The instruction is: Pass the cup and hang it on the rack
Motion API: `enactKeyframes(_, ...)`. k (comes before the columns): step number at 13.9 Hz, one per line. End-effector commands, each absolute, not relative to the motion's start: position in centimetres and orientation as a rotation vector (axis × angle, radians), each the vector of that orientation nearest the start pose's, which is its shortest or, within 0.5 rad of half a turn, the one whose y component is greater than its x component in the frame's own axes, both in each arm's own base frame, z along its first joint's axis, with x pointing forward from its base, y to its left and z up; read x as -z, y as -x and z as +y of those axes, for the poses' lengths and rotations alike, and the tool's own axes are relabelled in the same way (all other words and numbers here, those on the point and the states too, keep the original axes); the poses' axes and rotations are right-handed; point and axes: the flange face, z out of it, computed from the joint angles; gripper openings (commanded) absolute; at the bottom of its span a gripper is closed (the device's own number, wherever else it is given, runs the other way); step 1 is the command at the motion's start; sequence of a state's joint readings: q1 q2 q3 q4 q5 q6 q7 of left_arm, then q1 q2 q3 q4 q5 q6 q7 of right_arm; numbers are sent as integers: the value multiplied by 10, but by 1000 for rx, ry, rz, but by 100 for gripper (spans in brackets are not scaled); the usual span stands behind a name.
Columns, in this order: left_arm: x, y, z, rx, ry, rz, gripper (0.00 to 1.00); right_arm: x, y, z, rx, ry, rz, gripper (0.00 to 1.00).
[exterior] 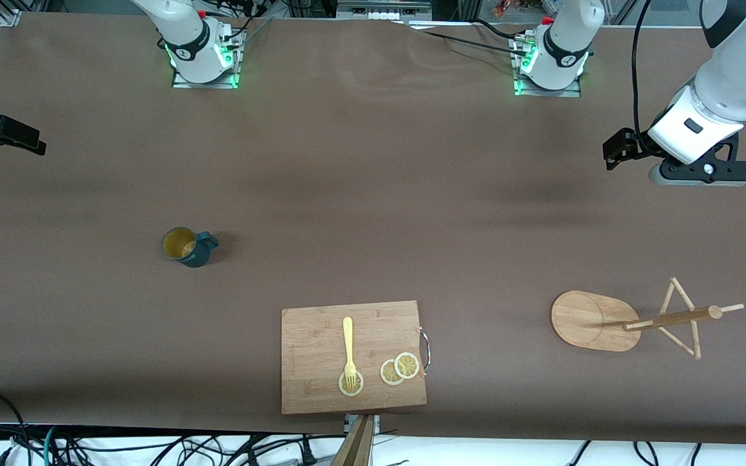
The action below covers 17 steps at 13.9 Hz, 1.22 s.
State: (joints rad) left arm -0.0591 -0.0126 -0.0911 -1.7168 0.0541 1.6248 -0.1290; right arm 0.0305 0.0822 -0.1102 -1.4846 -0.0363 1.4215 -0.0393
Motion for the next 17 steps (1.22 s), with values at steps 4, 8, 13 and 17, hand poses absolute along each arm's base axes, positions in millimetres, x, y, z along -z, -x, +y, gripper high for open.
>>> enactKeyframes(4, -573, -547, -78, -123, 3083, 71, 100, -613, -563, -50, -220, 3180, 68, 100)
enactKeyframes(8, -573, -547, -78, -123, 3083, 71, 100, -612, -563, -50, -222, 3179, 68, 100)
enactKeyframes(13, -573, -547, -78, -123, 3083, 71, 100, -608, -567, -50, -227, 3178, 67, 100)
enactKeyframes(17, -573, -547, -78, -125, 3083, 73, 100, -585, -579, -52, -268, 3176, 74, 100)
